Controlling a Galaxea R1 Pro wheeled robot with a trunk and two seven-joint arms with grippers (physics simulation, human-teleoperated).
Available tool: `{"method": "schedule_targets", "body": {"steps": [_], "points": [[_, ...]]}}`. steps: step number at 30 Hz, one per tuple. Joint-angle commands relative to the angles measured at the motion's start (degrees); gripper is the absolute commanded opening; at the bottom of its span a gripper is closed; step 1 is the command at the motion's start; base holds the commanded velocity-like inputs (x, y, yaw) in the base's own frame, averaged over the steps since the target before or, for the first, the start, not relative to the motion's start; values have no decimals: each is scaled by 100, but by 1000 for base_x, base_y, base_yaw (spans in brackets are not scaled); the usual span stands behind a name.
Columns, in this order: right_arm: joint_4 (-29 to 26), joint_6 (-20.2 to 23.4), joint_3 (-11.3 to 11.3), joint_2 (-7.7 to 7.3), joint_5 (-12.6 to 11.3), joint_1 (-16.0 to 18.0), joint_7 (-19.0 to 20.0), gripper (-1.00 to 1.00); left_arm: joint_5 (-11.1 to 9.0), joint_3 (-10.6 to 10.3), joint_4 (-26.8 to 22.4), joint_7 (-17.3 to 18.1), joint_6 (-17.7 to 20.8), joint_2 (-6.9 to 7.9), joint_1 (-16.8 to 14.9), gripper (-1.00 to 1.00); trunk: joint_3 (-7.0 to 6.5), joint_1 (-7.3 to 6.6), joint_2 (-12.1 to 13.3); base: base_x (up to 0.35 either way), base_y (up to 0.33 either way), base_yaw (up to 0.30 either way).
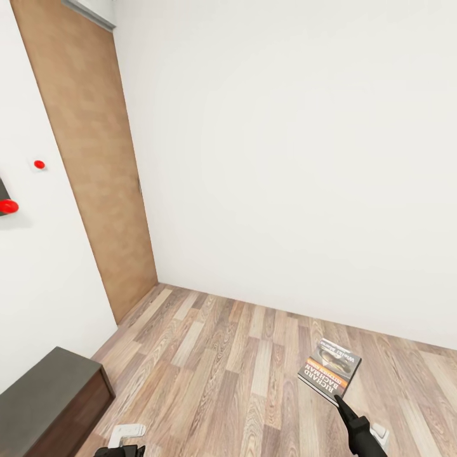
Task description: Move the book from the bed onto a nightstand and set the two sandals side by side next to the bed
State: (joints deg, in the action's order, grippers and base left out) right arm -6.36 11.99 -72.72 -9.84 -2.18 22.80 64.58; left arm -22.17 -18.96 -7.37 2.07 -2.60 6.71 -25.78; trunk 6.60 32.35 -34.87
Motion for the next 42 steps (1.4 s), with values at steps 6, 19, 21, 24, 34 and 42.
{"method": "schedule_targets", "body": {"steps": [6, 19, 21, 24, 34, 42], "points": [[5, 65, 2, 4, -15, -12, 30, -100, -58, -46, 9, 14, -21, -13, -6, 100, 8, 2, -8, 0, 0, 0], [36, 58, 88, 115, 680, -28, 38, -100, -43, -55, 35, 19, -1, -37, 38, 100, 7, 2, -8, 0, 0, 0], [37, 55, 104, 124, 864, -29, 36, -100, -43, -55, 37, 20, -1, -37, 72, 100, 7, 2, -8, 0, 0, 0], [38, 52, 121, 133, 1035, -29, 34, -100, -42, -55, 37, 21, -7, -38, 189, 100, 7, 2, -8, 0, 0, 0], [37, 49, 587, 143, 1286, -30, 33, -100, -42, -55, 34, 14, -19, -40, 476, 100, 7, 2, -8, 0, 0, 0], [34, 67, 1125, 172, 1310, -30, 33, -100, -42, -50, 36, 13, -21, -45, 603, 100, 7, 2, -8, 0, 0, 0]]}}
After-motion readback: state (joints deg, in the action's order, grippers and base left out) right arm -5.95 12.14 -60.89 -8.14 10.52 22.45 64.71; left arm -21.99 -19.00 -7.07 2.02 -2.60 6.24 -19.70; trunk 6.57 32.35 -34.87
